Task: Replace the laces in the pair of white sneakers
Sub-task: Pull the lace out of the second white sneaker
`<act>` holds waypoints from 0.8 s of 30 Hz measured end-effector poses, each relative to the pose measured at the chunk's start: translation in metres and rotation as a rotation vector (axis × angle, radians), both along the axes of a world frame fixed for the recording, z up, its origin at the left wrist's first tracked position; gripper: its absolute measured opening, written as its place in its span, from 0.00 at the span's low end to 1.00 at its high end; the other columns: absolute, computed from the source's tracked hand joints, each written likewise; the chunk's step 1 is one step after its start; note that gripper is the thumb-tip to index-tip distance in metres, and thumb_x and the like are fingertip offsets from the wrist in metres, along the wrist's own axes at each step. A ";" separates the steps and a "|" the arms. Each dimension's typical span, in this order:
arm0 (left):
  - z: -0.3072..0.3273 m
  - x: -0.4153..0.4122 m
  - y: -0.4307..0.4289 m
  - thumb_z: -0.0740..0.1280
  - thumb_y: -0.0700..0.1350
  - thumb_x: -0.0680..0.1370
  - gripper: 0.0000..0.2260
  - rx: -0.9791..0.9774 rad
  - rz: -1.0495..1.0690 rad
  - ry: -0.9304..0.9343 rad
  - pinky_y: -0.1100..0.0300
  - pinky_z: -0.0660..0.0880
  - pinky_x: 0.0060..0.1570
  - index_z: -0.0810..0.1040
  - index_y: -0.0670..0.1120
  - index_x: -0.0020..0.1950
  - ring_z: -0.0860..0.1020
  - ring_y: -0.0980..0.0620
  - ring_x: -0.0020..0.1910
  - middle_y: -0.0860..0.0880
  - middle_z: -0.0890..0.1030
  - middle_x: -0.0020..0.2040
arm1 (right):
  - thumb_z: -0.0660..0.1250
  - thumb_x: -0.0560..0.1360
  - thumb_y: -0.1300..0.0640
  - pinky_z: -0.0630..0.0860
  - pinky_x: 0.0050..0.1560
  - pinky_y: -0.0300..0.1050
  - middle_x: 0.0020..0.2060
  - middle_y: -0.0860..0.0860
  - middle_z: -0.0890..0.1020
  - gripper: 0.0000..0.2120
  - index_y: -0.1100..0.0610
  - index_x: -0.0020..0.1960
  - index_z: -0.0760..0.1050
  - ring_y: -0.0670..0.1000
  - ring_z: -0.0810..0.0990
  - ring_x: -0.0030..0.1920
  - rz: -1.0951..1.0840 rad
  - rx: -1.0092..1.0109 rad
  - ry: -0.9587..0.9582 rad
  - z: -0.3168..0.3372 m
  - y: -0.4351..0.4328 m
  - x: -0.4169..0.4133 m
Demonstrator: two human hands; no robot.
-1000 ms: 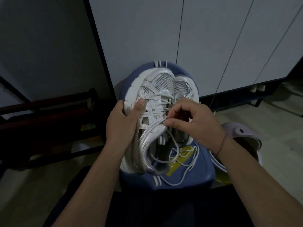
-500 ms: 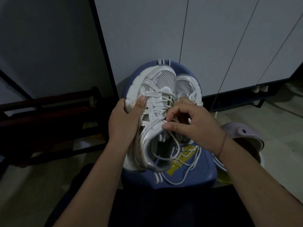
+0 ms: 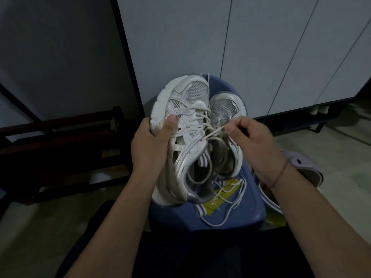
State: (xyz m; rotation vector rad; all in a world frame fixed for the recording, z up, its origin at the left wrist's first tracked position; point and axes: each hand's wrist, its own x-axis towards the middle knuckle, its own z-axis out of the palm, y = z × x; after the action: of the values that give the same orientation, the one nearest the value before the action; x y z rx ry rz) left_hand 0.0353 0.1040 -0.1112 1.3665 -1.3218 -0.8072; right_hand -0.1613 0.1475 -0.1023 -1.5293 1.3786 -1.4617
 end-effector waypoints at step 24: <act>-0.005 -0.012 0.008 0.67 0.63 0.75 0.15 -0.095 0.033 -0.105 0.76 0.67 0.32 0.71 0.53 0.40 0.75 0.72 0.34 0.59 0.78 0.36 | 0.67 0.76 0.53 0.67 0.34 0.39 0.28 0.54 0.69 0.16 0.60 0.34 0.68 0.43 0.65 0.31 -0.101 -0.049 0.156 -0.002 0.008 0.027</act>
State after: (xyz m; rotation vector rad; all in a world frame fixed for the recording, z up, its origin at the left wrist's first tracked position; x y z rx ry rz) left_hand 0.0238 0.1115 -0.1162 1.3671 -1.3972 -0.6490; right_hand -0.1344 0.1555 -0.1044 -1.6557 1.5406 -1.4722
